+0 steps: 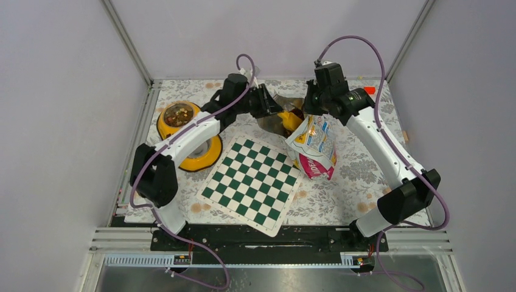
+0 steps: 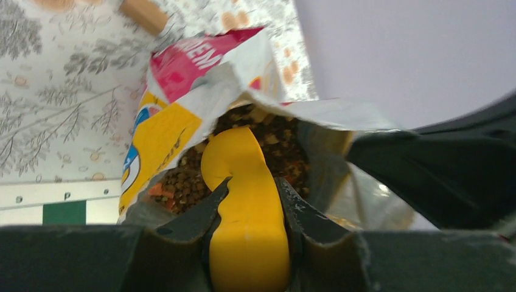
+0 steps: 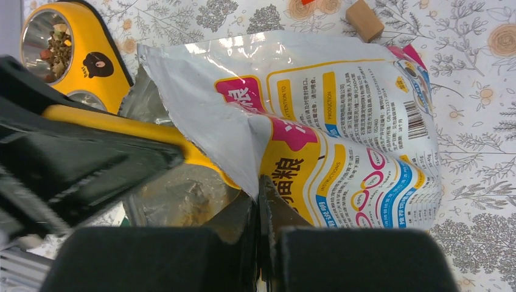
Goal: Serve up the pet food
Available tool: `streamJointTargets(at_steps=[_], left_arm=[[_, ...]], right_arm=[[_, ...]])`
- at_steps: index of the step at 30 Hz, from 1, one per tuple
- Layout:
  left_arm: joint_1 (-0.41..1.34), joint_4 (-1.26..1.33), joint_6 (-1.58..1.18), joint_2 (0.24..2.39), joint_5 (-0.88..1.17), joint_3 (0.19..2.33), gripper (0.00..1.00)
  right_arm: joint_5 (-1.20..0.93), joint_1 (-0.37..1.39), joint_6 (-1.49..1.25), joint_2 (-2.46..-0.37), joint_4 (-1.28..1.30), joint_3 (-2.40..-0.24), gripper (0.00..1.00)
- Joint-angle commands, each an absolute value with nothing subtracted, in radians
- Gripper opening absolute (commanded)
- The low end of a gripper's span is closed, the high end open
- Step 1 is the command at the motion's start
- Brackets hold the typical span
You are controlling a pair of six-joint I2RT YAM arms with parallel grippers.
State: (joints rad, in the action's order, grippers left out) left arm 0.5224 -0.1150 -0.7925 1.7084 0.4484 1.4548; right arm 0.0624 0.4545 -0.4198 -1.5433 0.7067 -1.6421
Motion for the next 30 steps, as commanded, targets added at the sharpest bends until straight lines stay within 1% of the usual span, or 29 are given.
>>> streamJointTargets(at_steps=[1, 3, 6, 12, 14, 17, 21, 27, 30], left_arm=[[0.565, -0.273, -0.742, 1.751, 0.294, 1.545, 0.00], [0.582, -0.296, -0.729, 1.782, 0.270, 1.566, 0.00], [0.595, -0.294, -0.726, 1.835, 0.312, 1.583, 0.00], [0.579, -0.191, -0.811, 1.882, 0.494, 1.581, 0.00], [0.558, -0.101, -0.889, 1.870, 0.565, 1.547, 0.00], [0.527, 0.124, -1.056, 1.848, 0.681, 1.470, 0.00], [0.495, 0.327, -1.227, 1.799, 0.728, 1.404, 0.00], [0.440, 0.461, -1.348, 1.716, 0.744, 1.353, 0.00], [0.411, 0.429, -1.341, 1.676, 0.739, 1.341, 0.00]], right_arm=[[0.076, 0.485, -0.439, -1.546, 0.635, -1.722, 0.00], [0.084, 0.488, -0.443, -1.551, 0.638, -1.724, 0.00], [0.092, 0.493, -0.445, -1.558, 0.641, -1.724, 0.00], [0.154, 0.494, -0.451, -1.549, 0.643, -1.708, 0.00], [0.174, 0.492, -0.451, -1.542, 0.643, -1.702, 0.00], [0.191, 0.492, -0.454, -1.539, 0.644, -1.703, 0.00], [0.213, 0.489, -0.465, -1.532, 0.642, -1.701, 0.00], [0.241, 0.478, -0.480, -1.500, 0.615, -1.682, 0.00], [0.245, 0.466, -0.484, -1.492, 0.615, -1.687, 0.00]])
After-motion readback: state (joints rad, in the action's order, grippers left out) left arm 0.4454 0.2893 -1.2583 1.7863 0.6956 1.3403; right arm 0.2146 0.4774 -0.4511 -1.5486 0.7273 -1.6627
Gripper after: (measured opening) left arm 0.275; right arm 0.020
